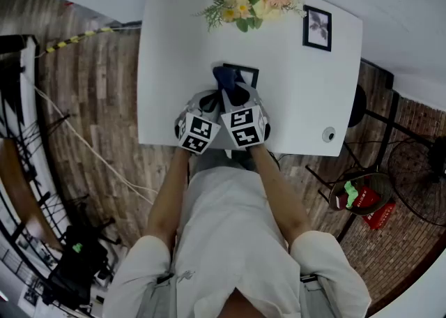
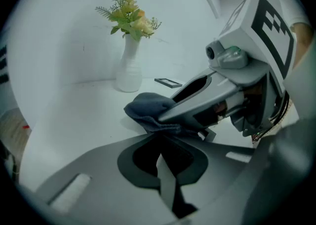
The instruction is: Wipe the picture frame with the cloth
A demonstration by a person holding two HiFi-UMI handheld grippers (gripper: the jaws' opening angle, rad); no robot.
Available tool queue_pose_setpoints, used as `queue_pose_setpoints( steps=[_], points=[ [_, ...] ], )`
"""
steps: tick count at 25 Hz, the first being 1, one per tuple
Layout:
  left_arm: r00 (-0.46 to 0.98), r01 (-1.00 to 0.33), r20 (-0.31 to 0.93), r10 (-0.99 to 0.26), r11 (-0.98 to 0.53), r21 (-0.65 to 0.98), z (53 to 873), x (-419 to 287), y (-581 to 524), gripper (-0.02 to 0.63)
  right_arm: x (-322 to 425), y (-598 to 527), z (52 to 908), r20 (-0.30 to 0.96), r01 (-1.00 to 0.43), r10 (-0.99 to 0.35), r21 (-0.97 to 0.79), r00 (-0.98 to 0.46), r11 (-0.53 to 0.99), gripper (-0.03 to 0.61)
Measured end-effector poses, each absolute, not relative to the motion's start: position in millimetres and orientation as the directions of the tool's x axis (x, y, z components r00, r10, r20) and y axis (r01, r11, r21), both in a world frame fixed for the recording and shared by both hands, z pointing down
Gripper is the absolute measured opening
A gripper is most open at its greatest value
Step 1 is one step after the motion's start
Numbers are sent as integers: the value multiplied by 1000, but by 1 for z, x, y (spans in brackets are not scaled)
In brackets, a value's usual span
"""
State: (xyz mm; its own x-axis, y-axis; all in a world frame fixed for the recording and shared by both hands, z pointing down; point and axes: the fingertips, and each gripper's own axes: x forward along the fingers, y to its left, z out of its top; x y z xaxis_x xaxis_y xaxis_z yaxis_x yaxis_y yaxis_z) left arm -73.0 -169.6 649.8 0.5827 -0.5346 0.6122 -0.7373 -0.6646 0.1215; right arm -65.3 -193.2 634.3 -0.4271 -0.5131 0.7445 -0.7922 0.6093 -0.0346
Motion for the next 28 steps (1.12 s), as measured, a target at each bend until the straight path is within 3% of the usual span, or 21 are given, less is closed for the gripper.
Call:
queue_pose_setpoints(
  steps=[14,28],
  points=[
    [579,-742,614,-536,-659,125,649,-74,-170,20,-48,-188,649,784,-785,-507,41,-358,618,95],
    [586,-736,613,-530,-665,128,651,-74,-170,20,12,-176,646,786,-843,-547,62,-288,534,95]
  ],
)
